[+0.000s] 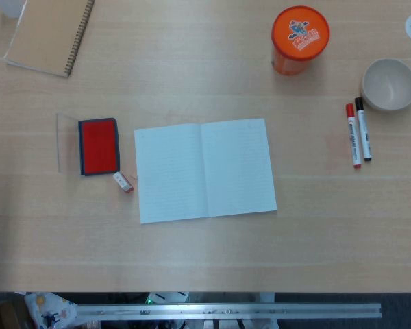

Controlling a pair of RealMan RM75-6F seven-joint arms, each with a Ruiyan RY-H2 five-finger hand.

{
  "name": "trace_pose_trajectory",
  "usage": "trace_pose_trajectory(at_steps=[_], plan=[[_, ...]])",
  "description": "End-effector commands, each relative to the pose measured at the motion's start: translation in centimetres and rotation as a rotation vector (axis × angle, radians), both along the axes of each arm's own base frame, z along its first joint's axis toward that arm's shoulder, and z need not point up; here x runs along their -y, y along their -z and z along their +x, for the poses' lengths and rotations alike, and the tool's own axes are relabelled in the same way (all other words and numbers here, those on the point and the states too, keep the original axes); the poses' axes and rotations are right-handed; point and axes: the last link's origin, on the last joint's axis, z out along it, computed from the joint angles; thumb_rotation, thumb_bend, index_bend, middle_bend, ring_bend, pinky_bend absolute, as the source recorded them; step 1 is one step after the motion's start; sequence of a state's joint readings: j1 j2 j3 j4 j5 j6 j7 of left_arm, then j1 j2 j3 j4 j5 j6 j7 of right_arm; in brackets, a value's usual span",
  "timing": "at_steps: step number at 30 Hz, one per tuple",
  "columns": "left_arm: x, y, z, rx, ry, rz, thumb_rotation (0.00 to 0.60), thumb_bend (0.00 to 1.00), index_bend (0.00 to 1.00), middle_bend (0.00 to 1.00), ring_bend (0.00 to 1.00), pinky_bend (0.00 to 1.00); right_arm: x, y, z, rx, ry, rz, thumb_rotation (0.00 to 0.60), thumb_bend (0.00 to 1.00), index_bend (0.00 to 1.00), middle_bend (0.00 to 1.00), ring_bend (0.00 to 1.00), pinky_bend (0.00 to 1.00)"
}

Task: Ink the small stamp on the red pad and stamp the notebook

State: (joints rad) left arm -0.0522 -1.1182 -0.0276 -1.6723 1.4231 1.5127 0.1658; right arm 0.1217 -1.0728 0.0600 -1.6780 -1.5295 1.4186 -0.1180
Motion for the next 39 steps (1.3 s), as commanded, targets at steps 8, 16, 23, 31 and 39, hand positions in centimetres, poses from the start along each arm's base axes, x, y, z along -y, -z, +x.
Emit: trace_pose_trajectory(at_steps=[8,16,23,31,39], plan=[[-0.8,-0.1,0.7,0.018,0.072,-0.034,0.6,0.24,0.25,0.23,0.2,0.17,0.9,-1.2,0.6,0.015,-0.019,-0.061,0.6,0.2,0.19,0.32,0.27,0.35],[-3.5,1.2,2.8,0.015,0.252,-0.211,0.6,0.24,0.28,0.21,0.2,0.18,2.1,-2.2,1.3,0.006,-0.013,-0.086,0.6,0.2,0.19,0.32,0.27,0.35],[-6.1,3.6,4.3,-0.031,0.348,-0.378,0.6,0.24,0.32,0.18,0.17,0.18,2.5,-2.3,1.6,0.007,-0.01,-0.079,0.6,0.2,0.19,0.32,0.27,0.35],[-7.8,6.5,4.9,-0.1,0.402,-0.492,0.6,0.24,0.34,0.1,0.07,0.18,2.1,-2.5,1.3,0.014,-0.002,-0.087,0.6,0.2,0.19,0.32,0.27,0.35],[-8.3,9.2,5.5,-0.149,0.468,-0.568,0.6,0.24,0.36,0.09,0.03,0.13,1.6,-2.5,1.1,0.016,0.006,-0.088,0.6,0.2,0.19,0.32,0.27,0.35]])
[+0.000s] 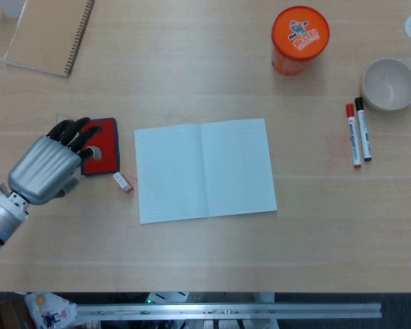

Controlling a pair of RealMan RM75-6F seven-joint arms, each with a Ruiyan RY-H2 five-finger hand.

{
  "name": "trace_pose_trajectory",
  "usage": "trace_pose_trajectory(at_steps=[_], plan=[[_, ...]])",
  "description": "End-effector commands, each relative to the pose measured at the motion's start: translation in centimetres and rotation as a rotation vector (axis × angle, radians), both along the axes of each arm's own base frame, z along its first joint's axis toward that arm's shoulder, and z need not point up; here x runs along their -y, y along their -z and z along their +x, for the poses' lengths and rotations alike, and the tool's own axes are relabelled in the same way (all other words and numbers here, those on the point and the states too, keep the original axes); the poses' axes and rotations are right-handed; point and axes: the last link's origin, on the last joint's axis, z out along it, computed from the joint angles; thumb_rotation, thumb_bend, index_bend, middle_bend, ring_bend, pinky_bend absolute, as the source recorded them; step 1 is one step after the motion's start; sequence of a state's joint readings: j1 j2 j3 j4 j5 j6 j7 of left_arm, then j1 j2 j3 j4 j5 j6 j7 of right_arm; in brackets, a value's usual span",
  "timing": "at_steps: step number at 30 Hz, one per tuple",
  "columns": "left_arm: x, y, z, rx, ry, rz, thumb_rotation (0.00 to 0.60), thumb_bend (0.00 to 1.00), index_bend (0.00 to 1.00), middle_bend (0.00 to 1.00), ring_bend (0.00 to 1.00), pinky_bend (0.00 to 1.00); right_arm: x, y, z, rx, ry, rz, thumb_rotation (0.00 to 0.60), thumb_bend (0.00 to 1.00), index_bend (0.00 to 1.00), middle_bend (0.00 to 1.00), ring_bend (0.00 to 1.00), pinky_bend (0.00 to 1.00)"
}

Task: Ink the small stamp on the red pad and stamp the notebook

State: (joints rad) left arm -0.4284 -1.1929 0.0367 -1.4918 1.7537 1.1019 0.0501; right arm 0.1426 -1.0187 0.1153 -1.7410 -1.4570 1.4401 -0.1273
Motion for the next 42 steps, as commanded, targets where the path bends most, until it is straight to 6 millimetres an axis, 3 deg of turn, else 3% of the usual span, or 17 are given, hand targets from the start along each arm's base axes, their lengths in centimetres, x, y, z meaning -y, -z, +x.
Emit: trace_pose_trajectory(at_steps=[1,15,18,21,24,28,34,38,42], plan=[[-0.1,1.0,0.1,-0.026,0.03,-0.029,0.6,0.24,0.36,0.09,0.03,0.13,0.0,0.1,0.0,-0.001,0.001,0.003,0.6,0.2,0.19,0.32,0.27,0.35],[-0.5,3.6,0.0,-0.098,0.086,-0.058,0.6,0.23,0.41,0.1,0.03,0.13,-0.5,0.3,-0.4,-0.001,0.005,0.005,0.6,0.2,0.19,0.32,0.27,0.35],[-0.6,3.6,0.3,-0.08,0.088,-0.045,0.6,0.23,0.41,0.18,0.07,0.13,-0.5,0.3,-0.4,-0.002,0.006,0.007,0.6,0.2,0.19,0.32,0.27,0.35],[-0.8,3.2,0.7,-0.055,0.096,-0.029,0.6,0.23,0.41,0.31,0.21,0.14,-0.6,0.2,-0.5,-0.004,0.008,0.005,0.6,0.2,0.19,0.32,0.27,0.35],[-1.0,2.6,1.2,-0.029,0.118,-0.015,0.6,0.23,0.41,0.44,0.35,0.26,-0.5,0.2,-0.5,-0.005,0.008,0.004,0.6,0.2,0.19,0.32,0.27,0.35],[-0.8,2.1,1.7,-0.004,0.149,-0.022,0.6,0.23,0.41,0.64,0.62,0.54,-0.5,0.2,-0.5,-0.006,0.008,0.005,0.6,0.2,0.19,0.32,0.27,0.35],[-0.7,1.9,2.0,0.011,0.169,-0.053,0.6,0.23,0.42,0.89,0.91,0.92,-0.4,0.3,-0.5,-0.007,0.007,0.01,0.6,0.2,0.19,0.32,0.27,0.35],[-0.8,2.2,2.0,0.008,0.176,-0.056,0.6,0.23,0.43,0.99,1.0,1.0,-0.4,0.4,-0.5,-0.008,0.007,0.014,0.6,0.2,0.19,0.32,0.27,0.35],[-0.9,2.5,1.9,-0.004,0.184,-0.049,0.6,0.23,0.43,1.0,1.0,1.0,-0.5,0.4,-0.5,-0.009,0.011,0.013,0.6,0.2,0.19,0.32,0.27,0.35]])
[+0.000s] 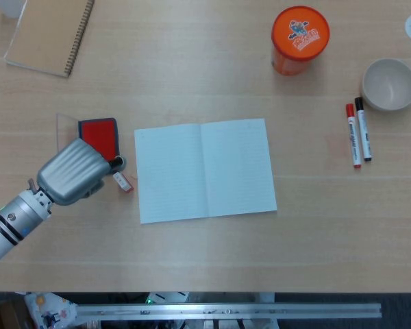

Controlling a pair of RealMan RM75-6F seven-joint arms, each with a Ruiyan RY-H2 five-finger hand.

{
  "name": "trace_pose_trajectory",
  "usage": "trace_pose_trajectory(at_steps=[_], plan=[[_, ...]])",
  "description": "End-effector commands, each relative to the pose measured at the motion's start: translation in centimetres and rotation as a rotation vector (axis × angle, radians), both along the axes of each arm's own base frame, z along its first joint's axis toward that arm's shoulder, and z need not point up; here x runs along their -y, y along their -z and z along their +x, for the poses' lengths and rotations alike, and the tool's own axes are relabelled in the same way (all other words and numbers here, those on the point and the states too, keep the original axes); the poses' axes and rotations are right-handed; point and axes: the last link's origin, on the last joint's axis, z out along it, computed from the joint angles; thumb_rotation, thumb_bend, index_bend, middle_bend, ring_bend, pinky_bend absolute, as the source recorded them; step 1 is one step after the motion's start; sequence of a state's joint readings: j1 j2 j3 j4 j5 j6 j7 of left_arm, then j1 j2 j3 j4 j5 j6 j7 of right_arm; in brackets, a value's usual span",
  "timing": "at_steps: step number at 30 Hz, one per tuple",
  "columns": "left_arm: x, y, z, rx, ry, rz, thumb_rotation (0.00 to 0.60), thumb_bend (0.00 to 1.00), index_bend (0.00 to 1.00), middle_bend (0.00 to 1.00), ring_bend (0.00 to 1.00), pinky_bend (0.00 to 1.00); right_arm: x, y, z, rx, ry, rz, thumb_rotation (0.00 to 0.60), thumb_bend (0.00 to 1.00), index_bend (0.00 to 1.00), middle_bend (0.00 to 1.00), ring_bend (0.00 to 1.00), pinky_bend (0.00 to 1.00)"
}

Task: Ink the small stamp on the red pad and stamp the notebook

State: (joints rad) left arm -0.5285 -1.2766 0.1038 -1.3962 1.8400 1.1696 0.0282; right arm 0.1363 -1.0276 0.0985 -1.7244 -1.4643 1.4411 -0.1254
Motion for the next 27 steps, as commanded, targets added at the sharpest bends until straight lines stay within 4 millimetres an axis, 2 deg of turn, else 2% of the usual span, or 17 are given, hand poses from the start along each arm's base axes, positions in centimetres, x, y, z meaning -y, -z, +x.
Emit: trace_pose_trajectory(at_steps=[1,17,23,27], plan=[[0.0,0.3,-0.1,-0.015,0.01,0.004,0.6,0.23,0.43,1.0,1.0,1.0,-0.1,0.0,0.0,0.0,0.002,-0.001,0.6,0.2,0.19,0.32,0.27,0.35],[-0.2,1.0,-0.6,-0.101,0.019,-0.007,0.6,0.23,0.47,0.99,1.0,1.0,-0.6,-0.2,-0.6,0.0,0.022,-0.004,0.6,0.2,0.19,0.32,0.27,0.35],[0.6,0.4,-0.3,-0.065,-0.014,-0.035,0.6,0.23,0.45,0.94,0.95,1.0,-0.7,-0.3,-0.8,0.0,0.027,-0.007,0.6,0.2,0.19,0.32,0.27,0.35],[0.9,0.2,-0.1,-0.074,-0.031,-0.052,0.6,0.23,0.44,0.92,0.87,0.97,-0.7,-0.2,-0.8,0.002,0.026,-0.006,0.6,0.2,0.19,0.32,0.27,0.35]])
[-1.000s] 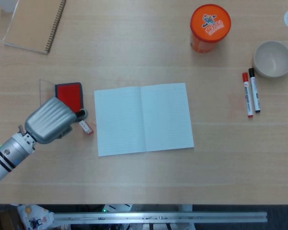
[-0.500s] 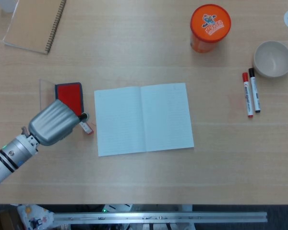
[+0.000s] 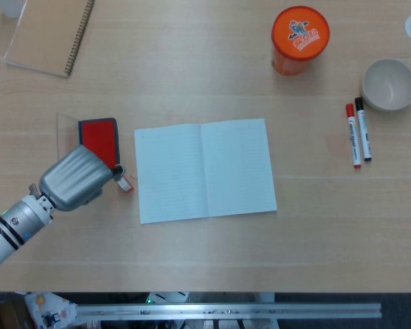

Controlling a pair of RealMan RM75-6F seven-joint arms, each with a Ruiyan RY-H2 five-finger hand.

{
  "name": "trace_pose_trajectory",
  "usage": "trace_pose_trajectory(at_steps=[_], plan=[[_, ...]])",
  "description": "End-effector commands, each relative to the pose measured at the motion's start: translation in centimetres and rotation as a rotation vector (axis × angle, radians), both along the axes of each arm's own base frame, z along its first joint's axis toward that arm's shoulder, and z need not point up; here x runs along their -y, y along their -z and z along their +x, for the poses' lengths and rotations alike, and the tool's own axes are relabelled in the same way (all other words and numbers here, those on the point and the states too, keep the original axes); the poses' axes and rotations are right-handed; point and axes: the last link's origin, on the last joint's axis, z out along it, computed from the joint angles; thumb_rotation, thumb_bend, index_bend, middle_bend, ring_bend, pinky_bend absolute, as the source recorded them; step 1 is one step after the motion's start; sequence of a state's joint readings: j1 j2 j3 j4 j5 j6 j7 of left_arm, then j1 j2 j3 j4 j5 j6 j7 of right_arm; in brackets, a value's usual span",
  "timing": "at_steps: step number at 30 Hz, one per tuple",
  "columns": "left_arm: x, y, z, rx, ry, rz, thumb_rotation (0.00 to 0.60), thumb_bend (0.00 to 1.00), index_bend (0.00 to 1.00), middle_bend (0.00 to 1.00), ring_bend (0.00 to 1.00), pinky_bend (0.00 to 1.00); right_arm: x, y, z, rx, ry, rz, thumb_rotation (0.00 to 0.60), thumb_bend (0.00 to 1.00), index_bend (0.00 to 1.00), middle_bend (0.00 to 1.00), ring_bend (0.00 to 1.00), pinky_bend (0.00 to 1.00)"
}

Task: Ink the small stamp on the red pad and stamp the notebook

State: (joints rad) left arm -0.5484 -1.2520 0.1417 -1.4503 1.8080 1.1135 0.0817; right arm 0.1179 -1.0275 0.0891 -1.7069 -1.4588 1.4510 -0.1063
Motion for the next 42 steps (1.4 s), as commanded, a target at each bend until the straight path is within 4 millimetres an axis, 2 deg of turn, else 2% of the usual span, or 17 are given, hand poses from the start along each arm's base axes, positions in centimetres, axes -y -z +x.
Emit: trace_pose_trajectory(at_steps=[1,3,6,9,11,16,20,25,32,42], plan=[[0.1,-0.2,0.1,-0.009,-0.015,-0.011,0.6,0.23,0.44,0.91,0.85,0.93,0.0,0.0,0.0,0.0,-0.001,0.0,0.6,0.2,0.19,0.32,0.27,0.35],[0.4,-0.3,0.3,-0.009,-0.037,-0.033,0.6,0.23,0.43,0.91,0.83,0.83,0.0,0.1,0.0,0.0,-0.001,0.003,0.6,0.2,0.19,0.32,0.27,0.35],[0.4,-0.4,0.5,-0.018,-0.03,-0.029,0.6,0.23,0.43,0.9,0.79,0.64,0.1,0.1,-0.1,-0.001,0.002,0.003,0.6,0.2,0.19,0.32,0.27,0.35],[0.4,-0.4,0.6,-0.022,-0.03,-0.031,0.6,0.23,0.43,0.9,0.77,0.56,0.1,0.0,-0.1,-0.001,0.002,0.001,0.6,0.2,0.19,0.32,0.27,0.35],[0.4,-0.3,0.6,-0.024,-0.027,-0.036,0.6,0.23,0.44,0.9,0.79,0.59,0.0,0.0,-0.1,-0.002,0.002,0.0,0.6,0.2,0.19,0.32,0.27,0.35],[0.3,0.1,0.3,-0.025,-0.003,-0.032,0.6,0.23,0.5,0.95,0.87,0.78,0.0,0.0,-0.2,-0.003,0.007,0.001,0.6,0.2,0.19,0.32,0.27,0.35],[-0.2,0.5,-0.1,-0.054,0.019,-0.018,0.6,0.23,0.52,0.96,0.89,0.85,0.0,-0.1,-0.2,-0.005,0.008,0.001,0.6,0.2,0.19,0.32,0.27,0.35],[-0.9,0.8,-0.2,-0.079,0.046,-0.008,0.6,0.23,0.53,0.96,0.9,0.86,-0.1,-0.1,-0.3,-0.006,0.014,0.0,0.6,0.2,0.19,0.32,0.27,0.35],[-1.2,1.7,-0.5,-0.123,0.058,-0.018,0.6,0.23,0.47,0.95,0.89,0.85,-0.1,0.0,-0.4,-0.01,0.021,0.003,0.6,0.2,0.19,0.32,0.27,0.35],[-1.7,2.4,0.1,-0.119,0.048,-0.026,0.6,0.23,0.43,0.95,0.88,0.85,-0.2,-0.2,-0.7,-0.011,0.033,-0.001,0.6,0.2,0.19,0.32,0.27,0.35]])
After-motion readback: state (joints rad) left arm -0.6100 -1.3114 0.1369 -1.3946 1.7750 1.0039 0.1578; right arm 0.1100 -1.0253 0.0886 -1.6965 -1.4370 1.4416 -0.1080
